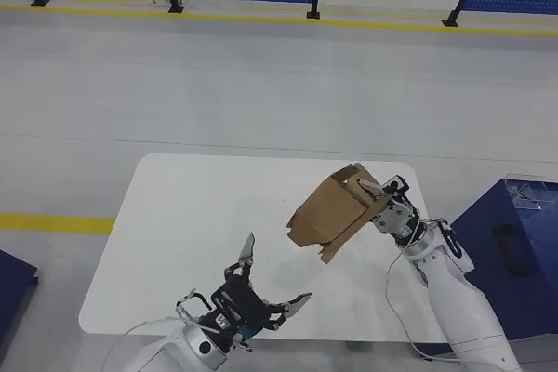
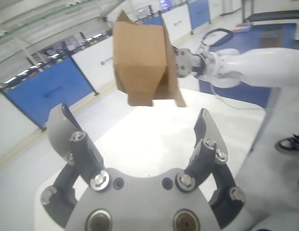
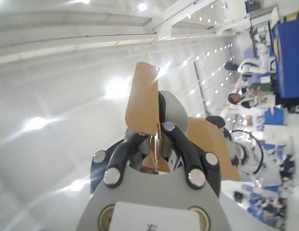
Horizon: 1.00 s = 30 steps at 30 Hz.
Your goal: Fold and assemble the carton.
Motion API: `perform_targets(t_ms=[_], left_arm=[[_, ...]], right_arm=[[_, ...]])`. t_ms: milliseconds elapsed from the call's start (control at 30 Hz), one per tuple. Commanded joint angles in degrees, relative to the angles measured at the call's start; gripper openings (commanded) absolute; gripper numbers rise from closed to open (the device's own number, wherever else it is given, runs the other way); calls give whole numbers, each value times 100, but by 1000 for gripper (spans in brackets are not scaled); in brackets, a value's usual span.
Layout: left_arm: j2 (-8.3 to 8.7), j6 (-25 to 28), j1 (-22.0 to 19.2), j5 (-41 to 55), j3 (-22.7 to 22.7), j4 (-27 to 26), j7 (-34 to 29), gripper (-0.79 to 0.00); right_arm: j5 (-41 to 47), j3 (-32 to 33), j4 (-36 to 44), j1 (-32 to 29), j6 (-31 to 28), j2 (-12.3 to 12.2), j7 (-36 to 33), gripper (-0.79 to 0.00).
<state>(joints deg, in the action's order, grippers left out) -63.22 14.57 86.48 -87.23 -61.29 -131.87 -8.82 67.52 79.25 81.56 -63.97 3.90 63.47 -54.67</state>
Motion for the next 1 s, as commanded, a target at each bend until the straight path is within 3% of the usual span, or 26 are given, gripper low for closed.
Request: perform_targets(t_ms=[0, 533, 967], left_arm=[[0, 253, -114, 311, -115, 75, -133, 0], [-89, 661, -733, 1102, 27, 298, -1013, 0], [-176, 1429, -1256, 1588, 716, 410, -1848, 0]], right_arm=[[-189, 35, 12, 7, -234, -2, -45, -785], [-488, -238, 18, 22, 155, 48, -250, -785], [-738, -216, 66, -12, 146, 59, -140, -785]])
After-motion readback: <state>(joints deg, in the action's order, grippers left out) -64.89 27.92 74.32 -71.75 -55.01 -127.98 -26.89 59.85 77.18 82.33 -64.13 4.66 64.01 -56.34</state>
